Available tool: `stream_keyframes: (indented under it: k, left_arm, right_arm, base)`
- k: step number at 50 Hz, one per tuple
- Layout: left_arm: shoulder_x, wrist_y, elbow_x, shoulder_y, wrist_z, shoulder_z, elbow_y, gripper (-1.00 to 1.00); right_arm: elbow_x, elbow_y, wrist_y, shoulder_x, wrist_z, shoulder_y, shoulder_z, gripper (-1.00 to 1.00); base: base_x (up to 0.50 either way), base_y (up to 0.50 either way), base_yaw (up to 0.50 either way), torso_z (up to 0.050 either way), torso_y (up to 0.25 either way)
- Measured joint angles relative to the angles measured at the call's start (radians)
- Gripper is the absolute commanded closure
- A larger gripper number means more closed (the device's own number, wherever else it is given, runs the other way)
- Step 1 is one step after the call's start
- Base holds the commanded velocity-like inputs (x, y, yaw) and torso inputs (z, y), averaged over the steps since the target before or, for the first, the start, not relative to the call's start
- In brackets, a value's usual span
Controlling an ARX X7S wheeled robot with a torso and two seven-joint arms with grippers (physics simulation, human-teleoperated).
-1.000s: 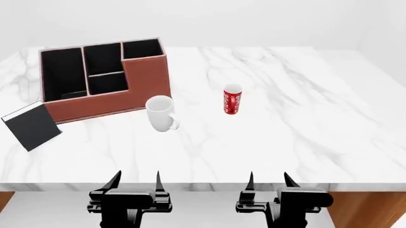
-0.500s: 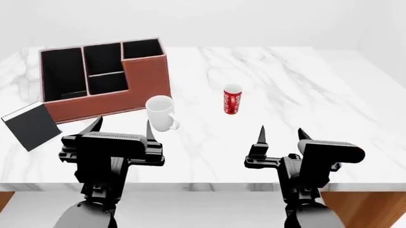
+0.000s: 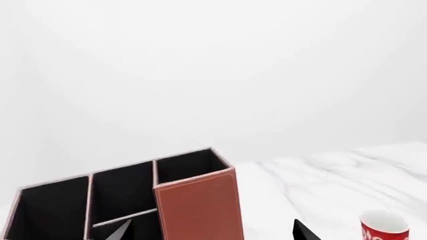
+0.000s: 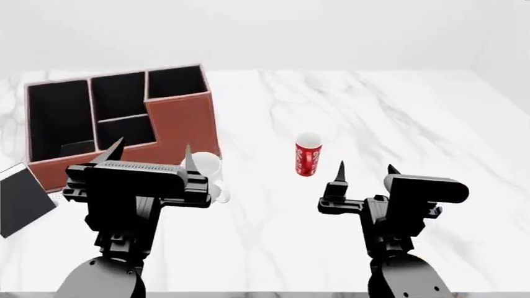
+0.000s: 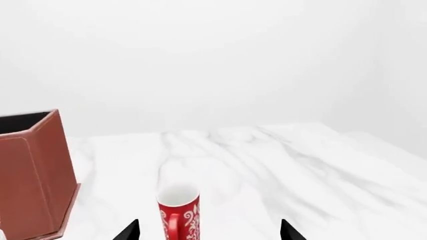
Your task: Pick up the red mug and place it to the right of the caddy.
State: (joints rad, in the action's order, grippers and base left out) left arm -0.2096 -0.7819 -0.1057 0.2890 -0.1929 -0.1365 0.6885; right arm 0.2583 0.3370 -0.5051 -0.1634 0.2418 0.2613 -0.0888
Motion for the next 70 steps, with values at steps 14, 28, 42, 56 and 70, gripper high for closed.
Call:
stream_keyframes:
  k: [14,28,42,56,70]
  left_arm:
    - [-0.009,-0.004,-0.005,0.005,-0.006,-0.005,0.003,-1.0]
    - [-0.015,-0.006,-0.012,0.008,-0.012,-0.008,0.002,-1.0]
    - [-0.022,-0.006,-0.019,0.012,-0.017,-0.009,-0.003,-1.0]
    - [-0.028,-0.002,-0.025,0.015,-0.02,-0.009,-0.015,-1.0]
    - [-0.033,-0.001,-0.032,0.017,-0.026,-0.009,-0.02,-1.0]
  right_arm:
    - [0.006,0.0,-0.002,-0.009,0.008,0.002,-0.011,-1.0]
    - [0.017,-0.002,-0.001,-0.016,0.012,0.004,-0.018,-1.0]
    - [0.004,-0.012,0.0,-0.034,0.013,-0.032,-0.052,-1.0]
    - [0.0,-0.028,-0.008,-0.055,0.008,-0.086,-0.085,-1.0]
    - [0.007,0.02,-0.028,-0.08,0.006,-0.141,-0.108,-1.0]
  base:
    - [0.5,0.0,0.0,0.0,0.001]
    - [0.5,0.0,0.0,0.0,0.001]
    - [0.21,0.0,0.0,0.0,0.002]
    - [0.0,0.0,0.0,0.0,0.0]
    - [0.0,0.0,0.0,0.0,0.0]
